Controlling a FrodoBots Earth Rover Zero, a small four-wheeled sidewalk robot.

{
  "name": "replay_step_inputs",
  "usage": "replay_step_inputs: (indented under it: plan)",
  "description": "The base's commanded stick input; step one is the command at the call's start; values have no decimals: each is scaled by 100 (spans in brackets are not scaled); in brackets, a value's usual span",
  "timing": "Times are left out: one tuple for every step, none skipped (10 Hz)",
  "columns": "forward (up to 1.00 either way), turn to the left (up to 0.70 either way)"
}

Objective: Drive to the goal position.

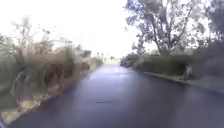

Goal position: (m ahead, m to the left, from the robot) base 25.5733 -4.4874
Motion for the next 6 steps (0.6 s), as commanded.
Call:
replay_step_inputs:
  plan:
    - [100, 0]
    - [100, 0]
    - [100, 0]
    - [100, 0]
    - [100, 0]
    - [100, 0]
